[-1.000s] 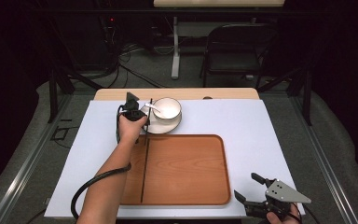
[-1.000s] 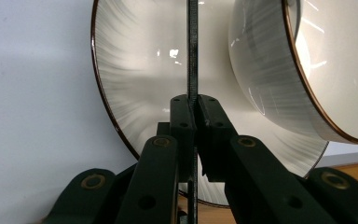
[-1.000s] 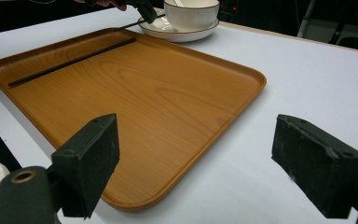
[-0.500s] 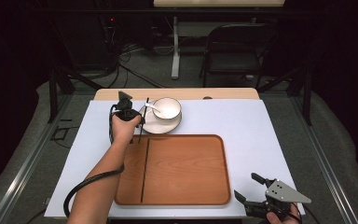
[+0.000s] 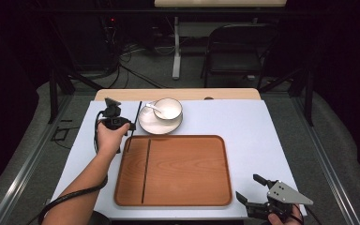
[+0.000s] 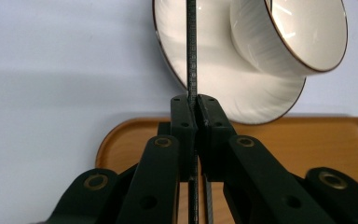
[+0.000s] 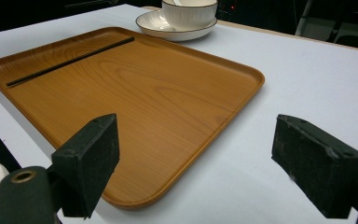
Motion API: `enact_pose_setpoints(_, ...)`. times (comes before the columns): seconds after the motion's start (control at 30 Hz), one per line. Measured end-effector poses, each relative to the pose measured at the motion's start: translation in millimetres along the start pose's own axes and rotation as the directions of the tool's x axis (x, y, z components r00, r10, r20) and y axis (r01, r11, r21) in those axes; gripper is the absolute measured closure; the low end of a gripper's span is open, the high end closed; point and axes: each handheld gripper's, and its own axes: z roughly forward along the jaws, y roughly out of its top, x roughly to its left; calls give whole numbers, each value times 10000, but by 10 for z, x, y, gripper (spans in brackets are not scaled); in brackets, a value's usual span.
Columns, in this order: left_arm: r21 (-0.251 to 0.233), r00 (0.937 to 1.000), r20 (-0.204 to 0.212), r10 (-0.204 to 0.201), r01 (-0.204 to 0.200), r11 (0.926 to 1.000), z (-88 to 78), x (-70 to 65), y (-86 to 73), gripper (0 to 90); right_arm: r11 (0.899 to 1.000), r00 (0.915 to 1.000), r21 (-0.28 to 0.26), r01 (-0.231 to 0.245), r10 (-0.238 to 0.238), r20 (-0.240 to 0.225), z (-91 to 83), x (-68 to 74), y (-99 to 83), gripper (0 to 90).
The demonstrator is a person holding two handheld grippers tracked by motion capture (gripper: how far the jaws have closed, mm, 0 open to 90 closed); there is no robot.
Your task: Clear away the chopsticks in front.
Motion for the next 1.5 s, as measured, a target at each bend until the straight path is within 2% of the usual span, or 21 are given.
enact_pose_setpoints(0.17,75,9997,173,198,-200,9998,-137,31,-156,857,10000,10000,23,11,-11,13,5,-3,2,147)
enact_pose_setpoints(0.43,175,9982,523,294,-303,9994,-290,75,-408,857,10000,10000,22,-8,8,31,8,0,4,147)
enact_pose_setpoints(0.7,242,9932,1161,110,-139,9996,-398,147,-699,857,10000,10000,40,-8,8,38,9,-2,5,146)
enact_pose_setpoints(0.83,271,9915,1300,75,-112,9996,-428,173,-845,857,10000,10000,43,4,-4,30,12,1,6,146)
enact_pose_setpoints(1.03,357,9935,1098,295,-336,9988,-416,148,-1058,857,10000,10000,28,-27,27,41,17,2,7,147)
enact_pose_setpoints(1.17,462,9937,1086,275,-327,9984,-363,148,-1173,856,10000,10000,22,-8,7,40,18,2,7,147)
enact_pose_setpoints(1.3,590,9947,980,315,-374,9976,-280,159,-1254,856,10000,10000,29,-7,7,37,18,1,7,147)
enact_pose_setpoints(1.5,640,9948,1007,130,-195,9978,-188,148,-1310,857,10000,10000,18,-19,19,51,16,0,7,146)
